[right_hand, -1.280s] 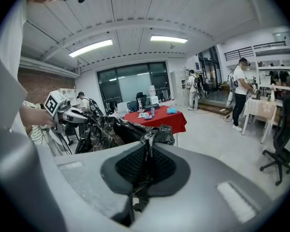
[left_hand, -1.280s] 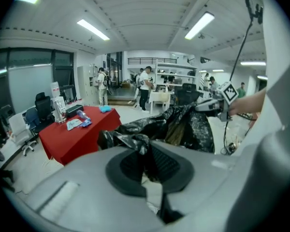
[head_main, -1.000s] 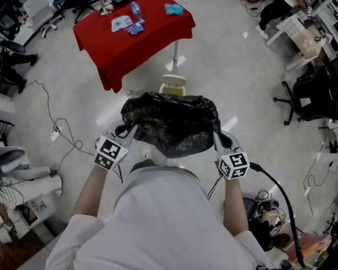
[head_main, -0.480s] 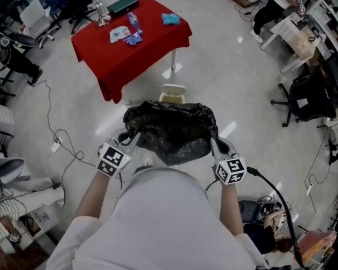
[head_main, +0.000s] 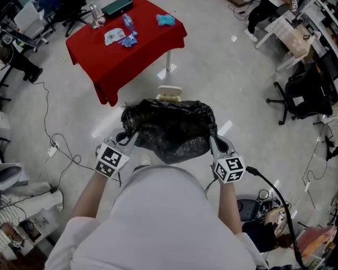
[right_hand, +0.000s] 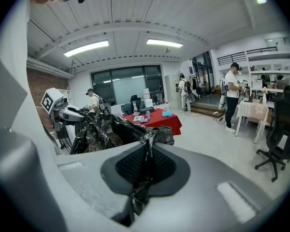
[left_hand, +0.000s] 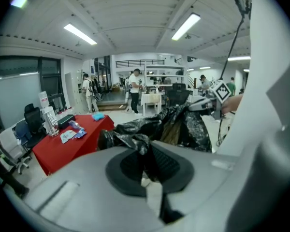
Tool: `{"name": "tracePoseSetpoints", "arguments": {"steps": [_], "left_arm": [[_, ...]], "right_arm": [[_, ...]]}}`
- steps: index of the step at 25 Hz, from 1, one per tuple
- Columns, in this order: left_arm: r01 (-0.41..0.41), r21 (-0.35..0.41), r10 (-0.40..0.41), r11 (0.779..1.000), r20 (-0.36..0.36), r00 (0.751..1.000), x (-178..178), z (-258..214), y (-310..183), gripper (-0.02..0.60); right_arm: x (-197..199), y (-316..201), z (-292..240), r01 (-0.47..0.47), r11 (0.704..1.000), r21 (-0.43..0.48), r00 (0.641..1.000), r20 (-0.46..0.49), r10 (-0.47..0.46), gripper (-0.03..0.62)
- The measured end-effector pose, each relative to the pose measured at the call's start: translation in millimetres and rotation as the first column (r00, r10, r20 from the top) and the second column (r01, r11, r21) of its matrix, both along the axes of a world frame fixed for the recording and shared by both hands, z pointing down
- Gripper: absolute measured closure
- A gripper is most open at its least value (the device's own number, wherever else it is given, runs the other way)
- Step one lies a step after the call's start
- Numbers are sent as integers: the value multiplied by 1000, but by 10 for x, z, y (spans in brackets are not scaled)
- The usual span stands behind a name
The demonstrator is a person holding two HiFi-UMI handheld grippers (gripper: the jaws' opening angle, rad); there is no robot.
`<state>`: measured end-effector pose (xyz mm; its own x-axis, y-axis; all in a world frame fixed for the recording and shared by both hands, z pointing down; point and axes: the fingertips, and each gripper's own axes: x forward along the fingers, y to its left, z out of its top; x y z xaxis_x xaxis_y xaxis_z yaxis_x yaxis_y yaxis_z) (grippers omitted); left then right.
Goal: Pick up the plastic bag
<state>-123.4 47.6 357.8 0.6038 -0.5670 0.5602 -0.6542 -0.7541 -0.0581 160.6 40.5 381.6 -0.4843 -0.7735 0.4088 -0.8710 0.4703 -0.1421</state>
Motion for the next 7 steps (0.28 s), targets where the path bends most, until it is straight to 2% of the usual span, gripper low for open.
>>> {"name": "tracePoseSetpoints", "arguments": {"steps": [7], "left_arm": [[-20,24,19,1000,7,1000,0,-27,-22,576]], "right_arm": [[-60,-23,-11,-6,1000,5,1000,-1,6,592]]}}
